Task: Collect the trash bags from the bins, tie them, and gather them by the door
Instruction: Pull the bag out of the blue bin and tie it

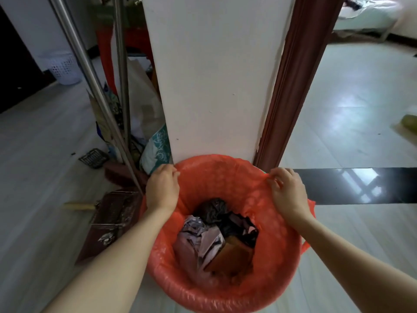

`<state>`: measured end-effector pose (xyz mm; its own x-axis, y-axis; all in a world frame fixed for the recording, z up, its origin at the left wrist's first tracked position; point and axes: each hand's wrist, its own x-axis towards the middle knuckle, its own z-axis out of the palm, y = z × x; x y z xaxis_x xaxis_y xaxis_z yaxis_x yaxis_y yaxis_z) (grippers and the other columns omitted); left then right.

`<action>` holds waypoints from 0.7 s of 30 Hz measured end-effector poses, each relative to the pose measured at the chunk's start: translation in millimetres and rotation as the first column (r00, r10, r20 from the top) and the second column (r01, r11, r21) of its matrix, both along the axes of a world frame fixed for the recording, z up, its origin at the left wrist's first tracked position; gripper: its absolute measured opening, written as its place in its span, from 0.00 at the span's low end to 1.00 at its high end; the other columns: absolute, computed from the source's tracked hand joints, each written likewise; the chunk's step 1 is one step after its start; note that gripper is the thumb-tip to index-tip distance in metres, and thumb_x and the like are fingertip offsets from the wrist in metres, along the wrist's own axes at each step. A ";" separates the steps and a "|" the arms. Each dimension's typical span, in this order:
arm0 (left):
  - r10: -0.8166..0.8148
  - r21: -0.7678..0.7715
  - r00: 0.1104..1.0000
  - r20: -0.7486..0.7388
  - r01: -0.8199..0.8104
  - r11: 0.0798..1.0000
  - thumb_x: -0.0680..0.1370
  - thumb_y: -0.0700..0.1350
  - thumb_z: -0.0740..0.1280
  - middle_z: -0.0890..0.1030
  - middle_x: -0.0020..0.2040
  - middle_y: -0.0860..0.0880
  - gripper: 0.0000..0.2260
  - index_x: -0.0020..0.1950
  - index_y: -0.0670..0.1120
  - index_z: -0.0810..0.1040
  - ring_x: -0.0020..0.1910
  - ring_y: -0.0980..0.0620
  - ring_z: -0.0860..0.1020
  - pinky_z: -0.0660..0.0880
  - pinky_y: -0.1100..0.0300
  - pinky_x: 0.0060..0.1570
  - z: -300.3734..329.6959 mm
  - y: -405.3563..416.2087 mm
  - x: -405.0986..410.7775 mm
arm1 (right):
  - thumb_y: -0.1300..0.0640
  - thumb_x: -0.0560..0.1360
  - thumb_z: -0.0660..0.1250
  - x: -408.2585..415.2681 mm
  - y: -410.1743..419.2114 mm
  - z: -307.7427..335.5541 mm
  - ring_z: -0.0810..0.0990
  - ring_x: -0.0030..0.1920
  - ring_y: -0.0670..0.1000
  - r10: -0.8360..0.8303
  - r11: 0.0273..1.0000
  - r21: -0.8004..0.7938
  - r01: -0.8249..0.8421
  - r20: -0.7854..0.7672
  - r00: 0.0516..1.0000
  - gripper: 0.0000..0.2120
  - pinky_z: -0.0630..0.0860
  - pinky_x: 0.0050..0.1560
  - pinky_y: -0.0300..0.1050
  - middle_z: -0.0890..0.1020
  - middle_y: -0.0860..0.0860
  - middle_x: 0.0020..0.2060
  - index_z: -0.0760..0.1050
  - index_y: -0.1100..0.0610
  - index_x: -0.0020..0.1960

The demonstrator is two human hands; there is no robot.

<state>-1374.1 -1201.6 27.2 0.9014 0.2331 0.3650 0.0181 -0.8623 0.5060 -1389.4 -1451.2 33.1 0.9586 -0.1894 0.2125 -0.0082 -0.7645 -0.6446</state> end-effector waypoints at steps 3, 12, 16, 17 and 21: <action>-0.180 0.163 0.980 0.089 0.164 0.973 0.68 0.36 0.72 0.82 0.39 0.40 0.05 0.39 0.40 0.76 0.41 0.40 0.80 0.73 0.51 0.46 -1.9 1.2 -2.5 | 0.63 0.75 0.61 -8.8 -0.2 1.9 0.74 0.60 0.57 0.181 0.973 -0.153 -0.170 0.057 0.982 0.07 0.66 0.62 0.51 0.80 0.54 0.54 0.75 0.59 0.52; -0.227 0.491 0.960 -0.165 0.280 0.825 0.71 0.53 0.71 0.81 0.51 0.45 0.21 0.57 0.47 0.67 0.38 0.42 0.82 0.76 0.54 0.31 20.7 16.9 -29.9 | 0.47 0.76 0.57 -33.2 -21.6 22.8 0.71 0.63 0.53 0.211 0.744 -0.599 -0.296 -0.210 0.955 0.23 0.65 0.61 0.48 0.76 0.49 0.60 0.62 0.51 0.69; -0.036 0.508 0.890 -0.455 0.292 0.810 0.75 0.61 0.60 0.70 0.59 0.46 0.22 0.61 0.46 0.71 0.55 0.45 0.76 0.74 0.53 0.50 45.4 26.3 -47.0 | 0.47 0.76 0.56 -52.6 -35.2 29.9 0.73 0.59 0.53 0.106 0.762 -0.580 -0.288 -0.328 0.939 0.17 0.68 0.56 0.48 0.75 0.49 0.54 0.70 0.48 0.63; -0.020 0.497 0.881 -0.474 0.286 0.819 0.76 0.60 0.60 0.71 0.59 0.46 0.22 0.61 0.46 0.71 0.57 0.45 0.75 0.73 0.52 0.53 47.8 28.3 -53.9 | 0.49 0.75 0.58 -59.6 -36.3 29.6 0.72 0.58 0.54 0.108 0.790 -0.542 -0.287 -0.337 0.935 0.16 0.69 0.56 0.48 0.74 0.51 0.54 0.72 0.50 0.62; 0.040 0.466 0.831 -0.555 0.271 0.843 0.75 0.59 0.60 0.77 0.61 0.43 0.22 0.64 0.47 0.68 0.62 0.42 0.71 0.70 0.52 0.58 48.0 31.3 -93.8 | 0.56 0.74 0.64 -100.4 -26.1 32.2 0.71 0.60 0.58 0.153 0.954 -0.190 -0.231 -0.353 0.923 0.18 0.69 0.60 0.47 0.71 0.59 0.61 0.71 0.59 0.62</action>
<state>-1467.9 -1170.2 75.2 0.9895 0.0362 -0.1400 0.0276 -0.9976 -0.0627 -1489.7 -1477.3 65.4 0.9939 0.0204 -0.1080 -0.0297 -0.8964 -0.4423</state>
